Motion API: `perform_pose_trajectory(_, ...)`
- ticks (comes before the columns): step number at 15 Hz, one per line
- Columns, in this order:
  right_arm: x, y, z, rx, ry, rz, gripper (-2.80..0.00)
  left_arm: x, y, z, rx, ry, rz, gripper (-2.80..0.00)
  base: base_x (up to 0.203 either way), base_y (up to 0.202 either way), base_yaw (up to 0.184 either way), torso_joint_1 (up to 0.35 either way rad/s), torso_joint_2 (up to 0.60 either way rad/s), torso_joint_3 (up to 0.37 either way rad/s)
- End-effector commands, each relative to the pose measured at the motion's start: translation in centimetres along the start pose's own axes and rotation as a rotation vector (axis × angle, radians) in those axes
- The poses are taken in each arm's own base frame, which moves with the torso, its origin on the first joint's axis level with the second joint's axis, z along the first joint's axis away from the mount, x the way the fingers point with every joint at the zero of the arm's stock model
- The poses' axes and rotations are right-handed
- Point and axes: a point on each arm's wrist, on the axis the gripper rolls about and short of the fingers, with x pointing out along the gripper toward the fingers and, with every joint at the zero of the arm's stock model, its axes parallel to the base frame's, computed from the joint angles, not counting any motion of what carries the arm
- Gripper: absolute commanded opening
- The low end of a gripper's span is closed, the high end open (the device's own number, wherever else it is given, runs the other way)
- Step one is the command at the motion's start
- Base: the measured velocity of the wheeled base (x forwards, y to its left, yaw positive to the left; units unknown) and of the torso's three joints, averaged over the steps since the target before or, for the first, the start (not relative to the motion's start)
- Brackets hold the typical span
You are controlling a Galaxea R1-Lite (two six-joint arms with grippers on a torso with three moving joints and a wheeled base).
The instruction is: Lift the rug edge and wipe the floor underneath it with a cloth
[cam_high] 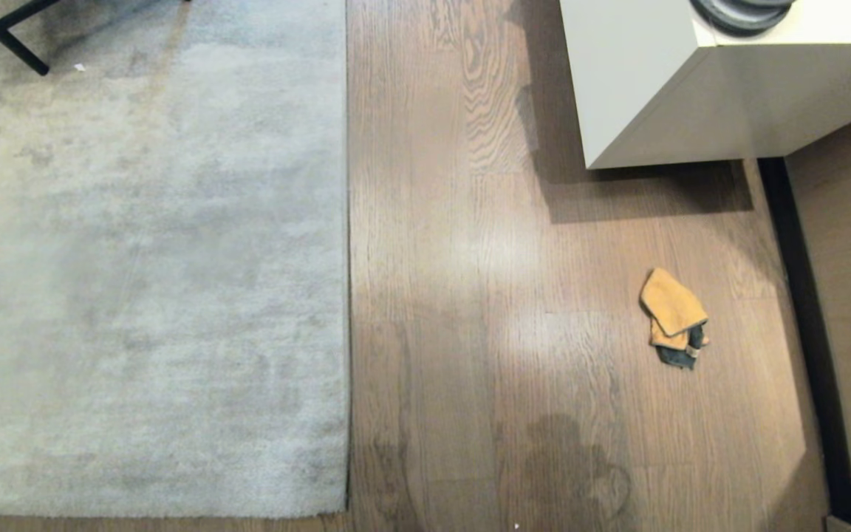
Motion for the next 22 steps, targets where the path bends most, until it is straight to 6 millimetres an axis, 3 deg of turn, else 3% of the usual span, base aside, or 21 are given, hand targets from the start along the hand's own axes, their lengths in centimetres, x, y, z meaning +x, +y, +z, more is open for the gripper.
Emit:
perform_pose_trajectory(1,0.01,0.00,0.01,-0.001,0.001,0.001,-2.80,0.00,0.00,0.00,0.000,0.000,0.000,-2.80,0.000,0.000,0.000,0.002,0.01,0.203)
perform_pose_trajectory(22,0.01,0.00,0.01,-0.001,0.001,0.001,-2.80,0.00,0.00,0.00,0.000,0.000,0.000,-2.80,0.000,0.000,0.000,0.003,0.00,0.203)
